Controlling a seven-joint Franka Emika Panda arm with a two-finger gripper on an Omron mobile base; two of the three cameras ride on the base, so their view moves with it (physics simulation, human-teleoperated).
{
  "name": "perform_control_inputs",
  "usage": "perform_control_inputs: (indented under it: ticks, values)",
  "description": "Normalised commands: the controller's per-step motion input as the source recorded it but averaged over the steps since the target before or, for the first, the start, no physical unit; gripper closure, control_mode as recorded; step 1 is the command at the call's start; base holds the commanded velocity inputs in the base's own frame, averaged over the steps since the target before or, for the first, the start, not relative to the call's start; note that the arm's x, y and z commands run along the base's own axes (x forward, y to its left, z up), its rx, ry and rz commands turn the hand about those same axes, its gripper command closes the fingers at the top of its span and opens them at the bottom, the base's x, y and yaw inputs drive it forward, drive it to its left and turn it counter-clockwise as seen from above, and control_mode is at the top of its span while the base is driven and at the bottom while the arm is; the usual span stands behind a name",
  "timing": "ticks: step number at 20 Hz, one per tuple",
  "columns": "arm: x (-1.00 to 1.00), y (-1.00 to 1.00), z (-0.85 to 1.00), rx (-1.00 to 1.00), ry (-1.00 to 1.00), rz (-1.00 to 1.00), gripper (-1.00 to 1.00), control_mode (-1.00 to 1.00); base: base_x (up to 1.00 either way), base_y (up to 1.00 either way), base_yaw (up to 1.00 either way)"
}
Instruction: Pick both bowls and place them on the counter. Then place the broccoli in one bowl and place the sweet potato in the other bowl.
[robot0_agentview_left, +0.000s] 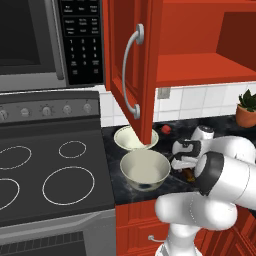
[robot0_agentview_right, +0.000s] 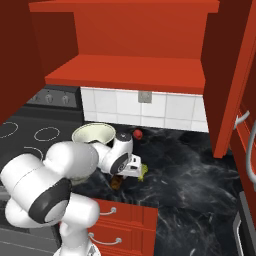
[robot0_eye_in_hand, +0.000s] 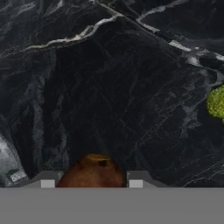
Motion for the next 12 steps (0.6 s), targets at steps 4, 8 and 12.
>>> perform_control_inputs:
  ticks: [4,8,12]
  values:
    - [-0.22,-0.12,0.42,0.01,-0.09,0.0,1.0,-1.0,0.0,0.0,0.0]
    - [-0.3,-0.05,0.44,0.04,-0.1,0.0,1.0,-1.0,0.0,0.0,0.0]
    - [-0.2,0.0,0.49,0.06,-0.09,0.0,1.0,-1.0,0.0,0.0,0.0]
